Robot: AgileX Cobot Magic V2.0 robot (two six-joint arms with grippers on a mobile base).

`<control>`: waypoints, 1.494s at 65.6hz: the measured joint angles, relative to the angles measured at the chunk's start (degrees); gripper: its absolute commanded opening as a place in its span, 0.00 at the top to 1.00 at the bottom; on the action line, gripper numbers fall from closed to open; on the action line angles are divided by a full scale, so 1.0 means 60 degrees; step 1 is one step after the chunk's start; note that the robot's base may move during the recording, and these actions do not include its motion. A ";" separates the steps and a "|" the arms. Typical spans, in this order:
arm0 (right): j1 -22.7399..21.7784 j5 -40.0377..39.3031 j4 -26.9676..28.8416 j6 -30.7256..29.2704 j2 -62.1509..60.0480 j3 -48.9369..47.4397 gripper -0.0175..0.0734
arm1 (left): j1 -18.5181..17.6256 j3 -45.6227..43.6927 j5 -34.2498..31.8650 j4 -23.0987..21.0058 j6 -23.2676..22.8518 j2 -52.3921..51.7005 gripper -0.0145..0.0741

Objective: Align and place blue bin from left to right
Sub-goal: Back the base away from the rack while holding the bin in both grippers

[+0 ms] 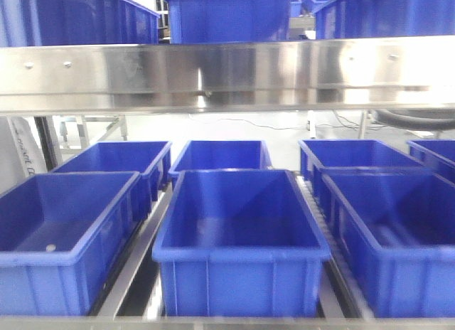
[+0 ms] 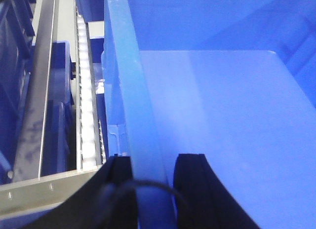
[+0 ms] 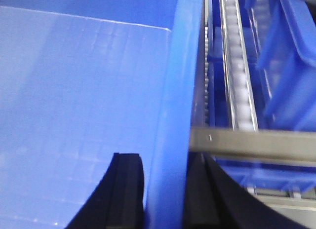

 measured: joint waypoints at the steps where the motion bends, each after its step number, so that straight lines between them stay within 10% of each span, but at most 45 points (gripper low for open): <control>1: 0.0000 0.0000 0.0000 0.0000 0.0000 0.0000 0.98 | 0.0000 0.0000 0.0000 0.0000 0.0000 0.0000 0.96; 98: 0.0000 0.0019 0.0033 0.0000 0.0000 0.0000 0.98 | 0.0000 0.0000 -0.0017 0.0016 -0.0034 -0.0062 0.96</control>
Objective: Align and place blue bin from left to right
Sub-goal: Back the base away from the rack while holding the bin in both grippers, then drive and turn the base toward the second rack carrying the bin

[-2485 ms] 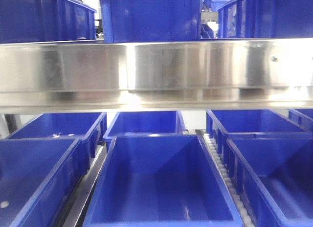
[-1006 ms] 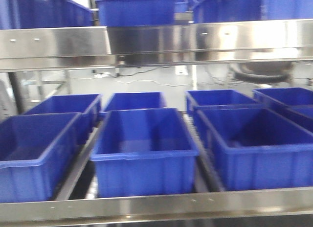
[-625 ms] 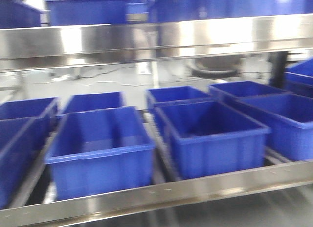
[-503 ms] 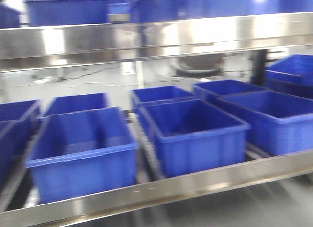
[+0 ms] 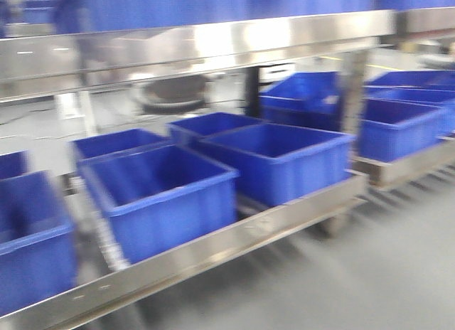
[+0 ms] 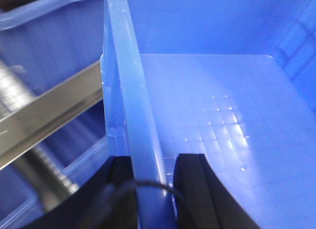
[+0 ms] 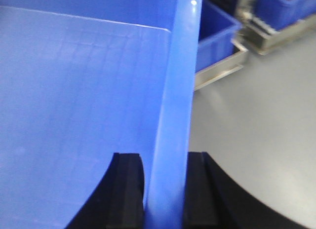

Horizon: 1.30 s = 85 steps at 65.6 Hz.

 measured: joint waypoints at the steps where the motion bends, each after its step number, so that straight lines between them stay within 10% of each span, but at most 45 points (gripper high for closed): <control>1: 0.0000 0.0000 0.0000 0.0000 0.0000 0.0000 0.98 | 0.0000 0.0000 0.0000 0.0000 0.0000 0.0000 0.96; 85: -0.0016 0.0019 0.0000 0.0000 0.0000 0.0000 0.98 | 0.0000 0.0000 -0.0063 -0.0037 0.0000 0.0000 0.96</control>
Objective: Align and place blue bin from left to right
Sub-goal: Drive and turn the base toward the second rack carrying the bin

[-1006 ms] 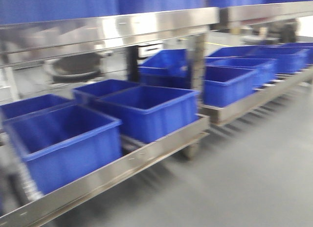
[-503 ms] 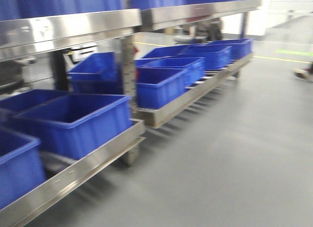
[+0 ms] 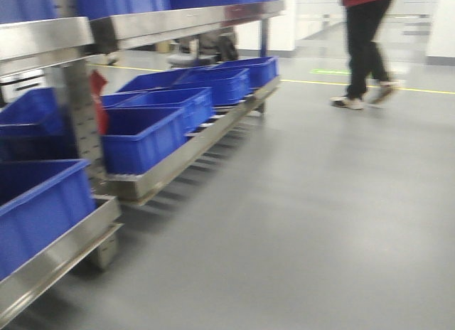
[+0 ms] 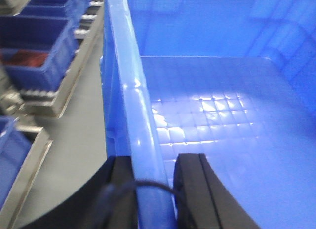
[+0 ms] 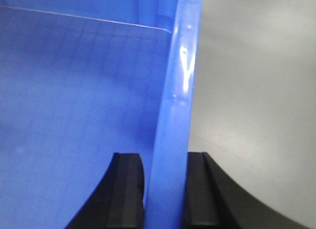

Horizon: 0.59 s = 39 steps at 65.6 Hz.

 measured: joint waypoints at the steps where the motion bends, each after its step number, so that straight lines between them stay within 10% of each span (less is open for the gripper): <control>1: 0.0000 0.0000 0.0000 0.0000 0.0000 0.0000 0.98 | 0.0000 0.0000 0.0000 0.0000 0.0000 0.0000 0.96; 39: 0.0000 0.0000 0.0000 0.0000 0.0000 0.0000 0.98 | 0.0000 0.0000 0.0000 0.0000 0.0000 0.0000 0.96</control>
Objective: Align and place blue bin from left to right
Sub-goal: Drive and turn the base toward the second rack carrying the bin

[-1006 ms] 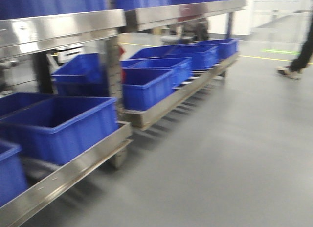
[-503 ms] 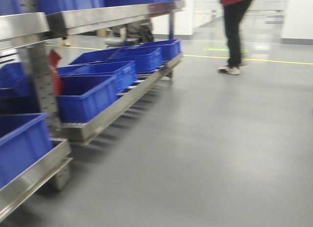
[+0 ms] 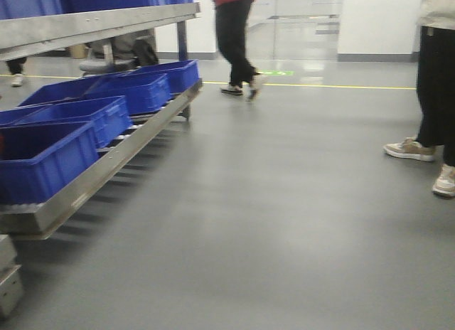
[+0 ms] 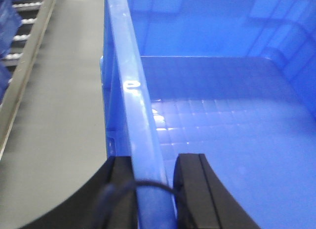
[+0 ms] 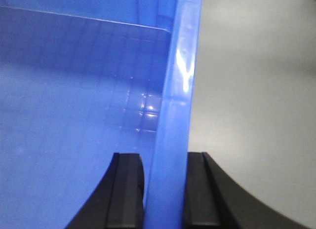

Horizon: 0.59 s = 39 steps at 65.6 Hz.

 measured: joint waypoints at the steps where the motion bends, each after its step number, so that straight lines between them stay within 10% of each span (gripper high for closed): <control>1: 0.0000 0.0000 0.0000 0.0000 0.0000 0.0000 0.98 | 0.0000 0.0000 0.0000 0.0000 0.0000 0.0000 0.96; 39: 0.0000 0.0020 0.0000 0.0000 0.0000 0.0000 0.98 | 0.0000 0.0000 0.0000 0.0000 0.0000 0.0000 0.96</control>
